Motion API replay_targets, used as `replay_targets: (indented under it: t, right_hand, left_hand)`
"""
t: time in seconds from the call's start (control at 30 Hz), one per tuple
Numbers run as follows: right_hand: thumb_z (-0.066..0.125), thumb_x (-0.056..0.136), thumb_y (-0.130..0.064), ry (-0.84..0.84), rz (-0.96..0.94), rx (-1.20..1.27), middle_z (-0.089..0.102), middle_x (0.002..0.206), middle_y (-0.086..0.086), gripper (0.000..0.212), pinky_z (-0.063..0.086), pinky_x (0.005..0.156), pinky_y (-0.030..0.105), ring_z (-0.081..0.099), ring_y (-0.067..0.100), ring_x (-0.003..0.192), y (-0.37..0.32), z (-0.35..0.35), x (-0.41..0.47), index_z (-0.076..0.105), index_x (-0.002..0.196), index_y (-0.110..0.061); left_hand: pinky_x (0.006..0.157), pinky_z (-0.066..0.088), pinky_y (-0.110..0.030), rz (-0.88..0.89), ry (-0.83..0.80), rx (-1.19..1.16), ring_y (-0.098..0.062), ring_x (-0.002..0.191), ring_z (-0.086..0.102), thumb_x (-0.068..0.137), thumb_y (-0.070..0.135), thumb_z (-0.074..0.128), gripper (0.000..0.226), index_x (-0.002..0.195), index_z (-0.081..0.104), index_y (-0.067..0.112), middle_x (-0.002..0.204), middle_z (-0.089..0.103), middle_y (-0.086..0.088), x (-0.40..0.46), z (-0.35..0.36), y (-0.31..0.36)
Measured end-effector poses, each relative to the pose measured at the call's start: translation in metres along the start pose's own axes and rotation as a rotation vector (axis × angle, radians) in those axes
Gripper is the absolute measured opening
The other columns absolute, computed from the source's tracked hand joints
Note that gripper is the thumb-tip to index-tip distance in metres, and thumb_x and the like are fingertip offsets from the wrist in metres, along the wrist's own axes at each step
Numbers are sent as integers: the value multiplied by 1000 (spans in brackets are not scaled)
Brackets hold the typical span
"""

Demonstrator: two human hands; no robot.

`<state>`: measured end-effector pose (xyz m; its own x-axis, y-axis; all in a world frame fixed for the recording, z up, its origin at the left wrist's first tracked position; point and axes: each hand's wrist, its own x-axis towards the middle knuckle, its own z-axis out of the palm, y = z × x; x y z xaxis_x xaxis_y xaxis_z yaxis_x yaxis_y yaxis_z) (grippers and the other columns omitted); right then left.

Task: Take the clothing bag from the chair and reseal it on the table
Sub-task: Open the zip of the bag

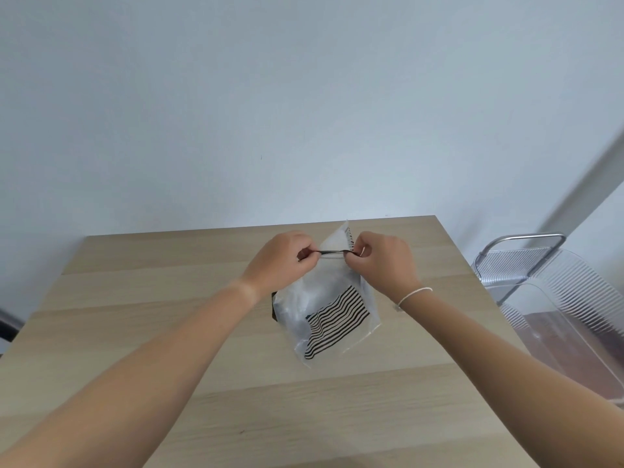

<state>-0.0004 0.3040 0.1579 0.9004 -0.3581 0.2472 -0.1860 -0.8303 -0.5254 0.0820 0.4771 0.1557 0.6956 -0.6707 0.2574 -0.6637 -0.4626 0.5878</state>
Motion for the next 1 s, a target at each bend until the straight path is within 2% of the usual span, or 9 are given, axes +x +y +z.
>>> replay_targets:
  t: [0.13,0.23,0.33,0.43,0.53,0.7,0.77,0.9,1.0]
  right_hand:
    - [64,74,-28,-11,-9,126,60,68,-7,14,37,54,26,53,13,61,3,-3,1,58,69,-16]
    - [66,75,-29,-139,-28,284,59,77,-13,10,37,58,24,49,10,66,10,-10,0,57,71,-25]
    - [69,74,-29,-266,-17,407,58,72,-19,13,35,59,25,46,11,66,16,-13,-2,57,68,-31]
    - [70,74,-26,-274,-33,439,53,60,-16,20,30,54,25,35,10,55,17,-11,-3,53,63,-31]
    - [69,75,-25,-251,-65,439,52,56,-16,22,30,51,23,33,8,52,14,-10,-3,52,63,-31]
    - [70,74,-27,-265,-144,381,52,67,-5,24,34,58,24,42,14,63,-1,-11,0,51,62,-33]
    - [70,75,-28,-298,-163,380,52,65,-6,24,34,59,26,42,11,63,-5,-10,1,51,60,-32]
    - [72,74,-25,-376,-126,449,47,55,-15,26,31,52,13,39,-1,54,-3,-10,0,51,60,-30]
    - [70,77,-18,-518,-40,538,54,54,-18,14,36,54,8,47,-5,54,4,-11,0,60,68,-20]
  left_hand:
    - [66,50,-35,-2,45,-34,-17,69,58,84,16,57,11,77,64,12,75,64,-1,1,-1,3]
    - [68,51,-36,-18,76,-71,-18,71,59,84,14,58,10,80,66,10,77,65,-3,-1,-3,0]
    - [69,52,-39,-25,89,-88,-20,72,60,84,13,60,10,79,66,7,77,66,-4,-3,-5,-4]
    - [71,52,-40,-35,69,-85,-20,74,62,84,14,60,10,80,68,8,80,67,-4,-4,-5,-5]
    - [74,53,-37,-64,42,-70,-16,78,63,82,16,60,11,88,70,14,87,69,0,-5,-4,-7]
    - [77,48,-27,-10,-67,-6,-8,89,59,83,27,60,28,110,64,34,101,68,12,-1,-6,1]
    - [76,49,-30,-3,-93,3,-10,87,61,83,27,62,21,103,69,28,95,71,7,2,-4,3]
    - [68,49,-31,34,-58,24,-13,78,62,85,25,62,15,93,72,18,85,69,2,1,-4,2]
    - [65,47,-28,79,-41,81,-13,75,59,87,26,60,15,92,71,16,86,67,1,-2,-2,2]
